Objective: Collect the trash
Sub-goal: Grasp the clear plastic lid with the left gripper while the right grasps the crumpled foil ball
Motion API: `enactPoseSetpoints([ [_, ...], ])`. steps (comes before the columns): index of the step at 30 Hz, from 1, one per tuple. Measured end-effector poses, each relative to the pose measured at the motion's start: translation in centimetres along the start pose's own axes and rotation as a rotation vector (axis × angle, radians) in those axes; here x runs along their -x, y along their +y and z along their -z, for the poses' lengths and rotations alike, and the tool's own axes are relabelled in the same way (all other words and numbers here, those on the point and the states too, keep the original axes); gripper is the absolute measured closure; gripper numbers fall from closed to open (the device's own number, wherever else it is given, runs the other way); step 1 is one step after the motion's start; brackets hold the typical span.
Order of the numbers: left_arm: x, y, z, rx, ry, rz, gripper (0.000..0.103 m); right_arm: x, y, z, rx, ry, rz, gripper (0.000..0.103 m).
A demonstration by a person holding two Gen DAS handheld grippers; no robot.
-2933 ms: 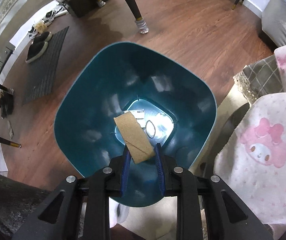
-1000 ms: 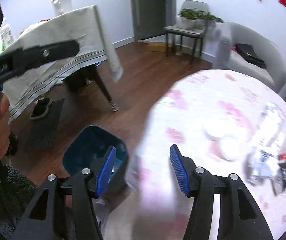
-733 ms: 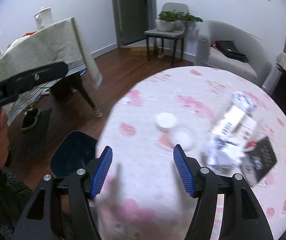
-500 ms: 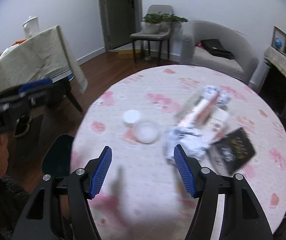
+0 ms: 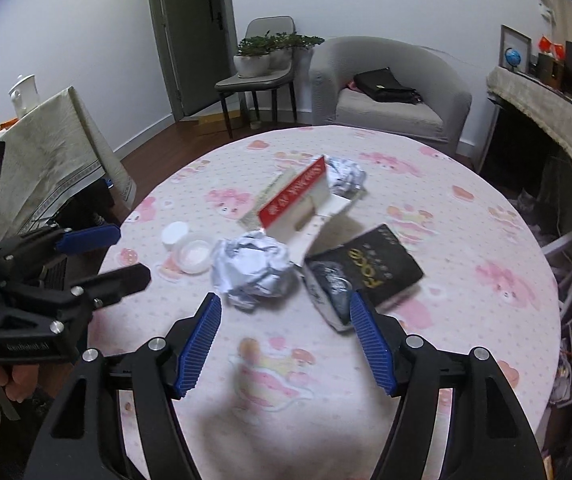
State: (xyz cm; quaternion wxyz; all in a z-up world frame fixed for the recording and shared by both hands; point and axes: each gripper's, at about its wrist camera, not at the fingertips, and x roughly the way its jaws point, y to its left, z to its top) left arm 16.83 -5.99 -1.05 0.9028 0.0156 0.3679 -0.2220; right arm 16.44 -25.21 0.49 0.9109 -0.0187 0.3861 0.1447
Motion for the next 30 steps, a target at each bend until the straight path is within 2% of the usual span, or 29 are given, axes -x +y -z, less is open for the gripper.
enactPoseSetpoints([
  [10,-4.1,-1.4,-0.1,-0.029,0.090,-0.026,0.034,0.8,-2.3,0.8,-0.037,-0.001,0.001,0.035],
  [21,-5.7,-1.4,-1.2,-0.044,0.081,-0.072,0.034,1.3,-3.0,1.1,-0.049,-0.009,-0.034,0.035],
  [23,-5.9,-1.4,-1.4,-0.041,0.078,-0.080,0.039,1.3,-2.8,0.9,-0.044,-0.013,-0.046,0.035],
  [27,-6.0,-0.9,-1.7,-0.033,0.070,-0.097,0.061,1.4,-2.1,0.7,-0.027,-0.023,-0.072,0.035],
  [30,-5.7,-0.5,-1.7,-0.016,0.066,-0.077,0.061,1.3,-1.4,0.5,-0.018,-0.031,-0.087,0.035],
])
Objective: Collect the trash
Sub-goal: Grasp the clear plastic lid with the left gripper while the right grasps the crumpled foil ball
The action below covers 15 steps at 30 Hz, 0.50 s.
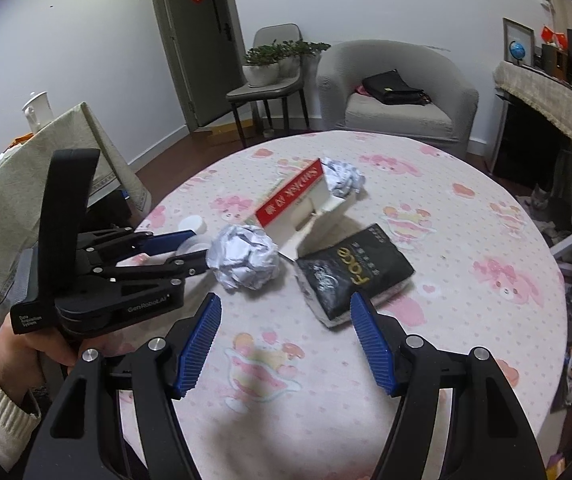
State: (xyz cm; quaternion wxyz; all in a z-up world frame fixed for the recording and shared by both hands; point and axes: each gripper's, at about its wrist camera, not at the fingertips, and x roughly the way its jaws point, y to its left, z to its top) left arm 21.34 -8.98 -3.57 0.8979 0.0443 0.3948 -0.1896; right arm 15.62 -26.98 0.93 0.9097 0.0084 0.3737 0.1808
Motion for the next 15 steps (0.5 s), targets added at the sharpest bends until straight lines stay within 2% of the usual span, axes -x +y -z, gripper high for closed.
enactPoseSetpoints([
  [15,2.2,2.1,0.6,0.055,-0.036,0.017,0.061,-3.5,3.0,-1.0,0.056,0.046,-0.040,0.035],
])
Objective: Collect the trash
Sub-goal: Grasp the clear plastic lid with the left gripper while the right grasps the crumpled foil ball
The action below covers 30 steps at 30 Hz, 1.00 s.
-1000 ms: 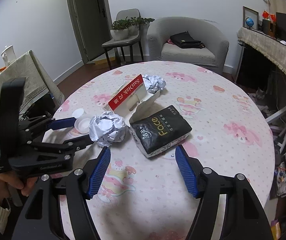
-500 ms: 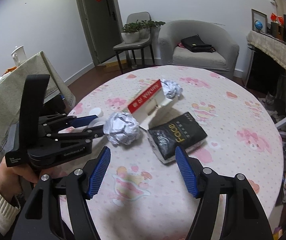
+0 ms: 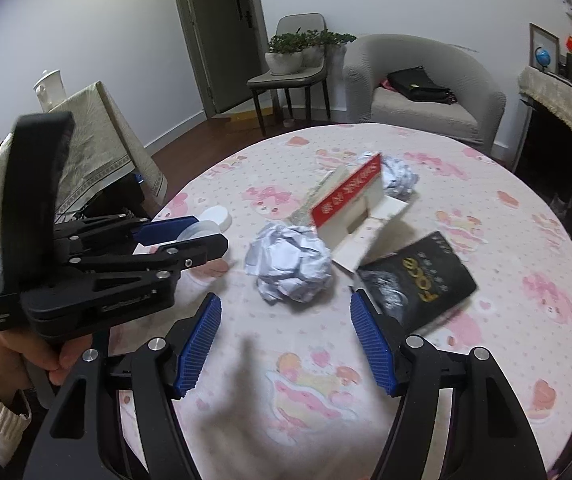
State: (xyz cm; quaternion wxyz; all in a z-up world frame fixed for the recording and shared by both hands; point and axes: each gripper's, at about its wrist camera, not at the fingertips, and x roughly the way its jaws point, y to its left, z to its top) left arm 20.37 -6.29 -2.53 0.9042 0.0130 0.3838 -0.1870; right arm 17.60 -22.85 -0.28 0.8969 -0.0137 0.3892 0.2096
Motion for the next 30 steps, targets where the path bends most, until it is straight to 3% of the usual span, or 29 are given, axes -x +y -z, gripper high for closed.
enactPoseSetpoints([
  [4,1.1,0.9,0.1,0.012,-0.020,-0.001,0.061,-1.1,0.7,-0.3,0.003,0.017,0.016,0.024],
  [16,3.9,3.7,1.1,0.033,-0.049,-0.020,0.061,-4.3,1.2,-1.6,-0.016,0.053,0.066,0.023],
  [17,4.1,4.0,1.2,0.034,-0.049,-0.025,0.061,-4.6,1.3,-1.7,-0.015,0.060,0.076,0.024],
  [19,4.4,4.5,1.4,0.039,-0.053,-0.028,0.061,-4.9,1.4,-1.9,-0.018,0.062,0.100,0.036],
  [20,4.7,4.8,1.5,0.045,-0.055,-0.030,0.061,-5.0,1.3,-2.0,-0.022,0.065,0.114,0.047],
  [30,6.9,7.4,2.4,0.078,-0.080,-0.066,0.061,-4.5,3.6,-2.8,-0.018,0.055,0.103,0.053],
])
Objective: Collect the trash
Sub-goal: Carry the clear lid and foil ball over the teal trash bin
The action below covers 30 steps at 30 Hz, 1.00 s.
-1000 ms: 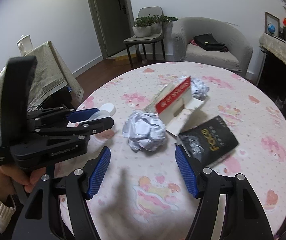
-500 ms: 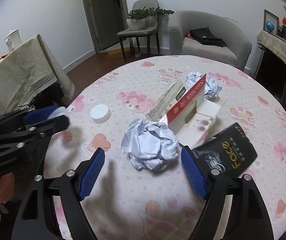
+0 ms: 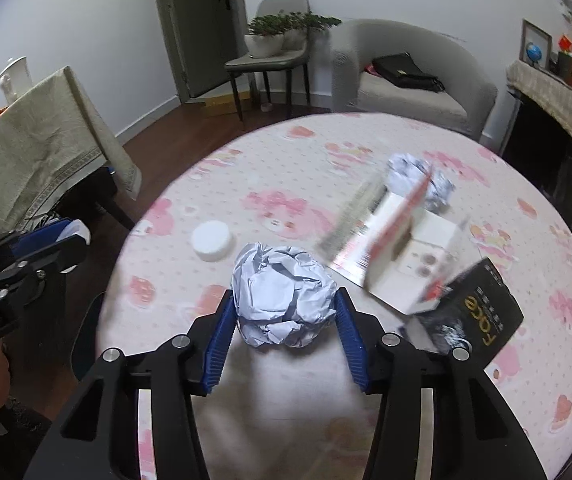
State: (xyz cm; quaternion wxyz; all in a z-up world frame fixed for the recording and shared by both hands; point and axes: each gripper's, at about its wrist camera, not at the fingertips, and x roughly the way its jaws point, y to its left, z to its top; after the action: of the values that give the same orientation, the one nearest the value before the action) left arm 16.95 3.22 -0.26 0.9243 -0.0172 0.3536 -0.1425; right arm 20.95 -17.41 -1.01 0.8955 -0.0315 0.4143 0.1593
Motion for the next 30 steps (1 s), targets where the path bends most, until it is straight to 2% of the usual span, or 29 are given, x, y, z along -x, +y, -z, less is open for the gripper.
enactPoseSetpoints([
  [16,2.0,5.3,2.3,0.053,0.021,-0.088,0.061,1.6,6.1,-2.2,0.063,-0.078,-0.083,0.053],
  [30,0.9,11.4,7.1,0.099,0.149,-0.196,0.061,0.0,13.3,-2.9,0.136,-0.064,-0.197,0.053],
])
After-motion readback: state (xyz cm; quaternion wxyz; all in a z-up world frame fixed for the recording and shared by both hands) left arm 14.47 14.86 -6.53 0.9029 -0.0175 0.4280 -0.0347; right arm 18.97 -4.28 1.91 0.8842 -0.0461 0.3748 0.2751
